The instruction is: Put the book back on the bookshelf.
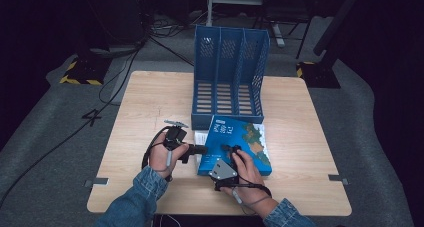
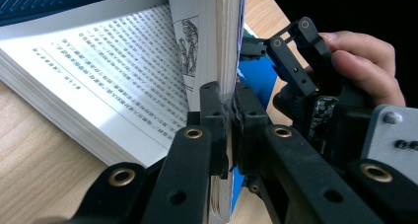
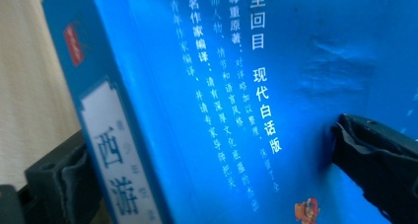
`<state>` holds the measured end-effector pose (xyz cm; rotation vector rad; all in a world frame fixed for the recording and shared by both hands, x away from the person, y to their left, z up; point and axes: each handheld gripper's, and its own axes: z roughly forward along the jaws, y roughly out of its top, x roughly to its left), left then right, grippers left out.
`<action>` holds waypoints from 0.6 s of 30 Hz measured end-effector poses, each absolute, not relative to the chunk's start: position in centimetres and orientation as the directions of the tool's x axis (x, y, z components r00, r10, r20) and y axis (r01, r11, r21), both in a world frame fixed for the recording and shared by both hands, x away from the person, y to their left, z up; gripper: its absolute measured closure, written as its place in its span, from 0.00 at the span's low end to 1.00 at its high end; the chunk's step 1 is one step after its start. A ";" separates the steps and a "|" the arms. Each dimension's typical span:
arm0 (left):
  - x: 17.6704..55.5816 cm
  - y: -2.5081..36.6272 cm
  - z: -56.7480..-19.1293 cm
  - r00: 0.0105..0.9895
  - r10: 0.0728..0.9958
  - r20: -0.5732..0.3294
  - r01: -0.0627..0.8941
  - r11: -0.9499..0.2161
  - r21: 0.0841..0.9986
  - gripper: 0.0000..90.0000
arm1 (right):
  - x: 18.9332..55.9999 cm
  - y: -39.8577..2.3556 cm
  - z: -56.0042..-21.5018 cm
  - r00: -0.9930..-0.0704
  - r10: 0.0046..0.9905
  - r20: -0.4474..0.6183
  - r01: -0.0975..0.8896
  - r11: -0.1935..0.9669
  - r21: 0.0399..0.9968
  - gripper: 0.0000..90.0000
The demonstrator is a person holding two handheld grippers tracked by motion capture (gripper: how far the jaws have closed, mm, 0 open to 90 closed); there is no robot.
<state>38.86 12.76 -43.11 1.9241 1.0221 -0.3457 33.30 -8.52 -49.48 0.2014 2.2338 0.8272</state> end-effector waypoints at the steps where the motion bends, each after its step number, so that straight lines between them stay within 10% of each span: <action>1: 38.9 12.8 -43.1 0.619 0.518 -0.591 0.770 -0.251 0.586 0.95 | 33.3 -8.5 -49.5 -0.719 0.372 -0.587 -0.100 0.780 0.617 0.00; 18: 39.1 12.8 -43.6 0.603 0.532 -0.595 0.781 -0.241 0.576 0.95 | 33.9 -8.4 -50.4 -0.705 0.388 -0.593 -0.100 0.774 0.625 0.00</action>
